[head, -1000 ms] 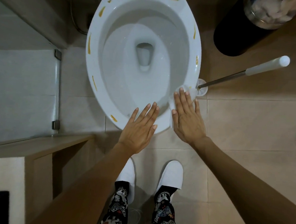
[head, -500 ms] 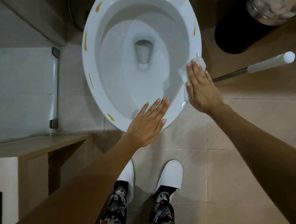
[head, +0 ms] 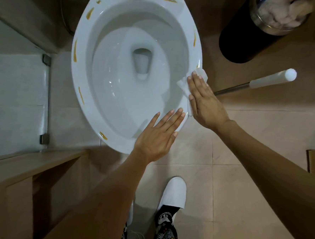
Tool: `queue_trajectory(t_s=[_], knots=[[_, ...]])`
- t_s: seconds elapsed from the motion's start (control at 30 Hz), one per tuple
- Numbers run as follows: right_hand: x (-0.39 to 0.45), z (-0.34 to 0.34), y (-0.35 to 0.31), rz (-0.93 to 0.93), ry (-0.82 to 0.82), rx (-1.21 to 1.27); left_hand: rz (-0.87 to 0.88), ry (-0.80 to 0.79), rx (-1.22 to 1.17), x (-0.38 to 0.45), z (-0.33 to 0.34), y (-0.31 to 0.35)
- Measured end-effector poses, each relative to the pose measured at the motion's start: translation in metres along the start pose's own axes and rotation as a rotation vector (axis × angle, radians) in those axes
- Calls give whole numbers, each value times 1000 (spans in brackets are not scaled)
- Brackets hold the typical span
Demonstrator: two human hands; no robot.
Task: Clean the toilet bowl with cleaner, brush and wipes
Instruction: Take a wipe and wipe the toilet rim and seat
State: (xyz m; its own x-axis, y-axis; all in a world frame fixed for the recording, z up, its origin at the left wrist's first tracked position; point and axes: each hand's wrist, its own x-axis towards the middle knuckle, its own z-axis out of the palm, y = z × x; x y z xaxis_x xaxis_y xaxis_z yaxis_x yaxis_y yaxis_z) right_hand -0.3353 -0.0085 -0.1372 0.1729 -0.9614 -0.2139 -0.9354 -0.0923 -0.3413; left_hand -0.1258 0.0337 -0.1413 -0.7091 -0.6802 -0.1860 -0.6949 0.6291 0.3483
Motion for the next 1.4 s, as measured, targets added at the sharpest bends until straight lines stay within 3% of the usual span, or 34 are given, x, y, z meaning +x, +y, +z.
queue_trajectory(t_s=[0.7,1.07,1.27,1.4], knots=[[45,-18,16,38,-5,11,-27,-2,-16,0,3,0],[7,-10,6,-18,-57,32,-18,7,-48,0,4,-2],[53,-26,18,35,-12,-8,-29,2,-39,0,4,-1],[40,-18,10,62,14,21,-33,-1,-50,1,5,-2]])
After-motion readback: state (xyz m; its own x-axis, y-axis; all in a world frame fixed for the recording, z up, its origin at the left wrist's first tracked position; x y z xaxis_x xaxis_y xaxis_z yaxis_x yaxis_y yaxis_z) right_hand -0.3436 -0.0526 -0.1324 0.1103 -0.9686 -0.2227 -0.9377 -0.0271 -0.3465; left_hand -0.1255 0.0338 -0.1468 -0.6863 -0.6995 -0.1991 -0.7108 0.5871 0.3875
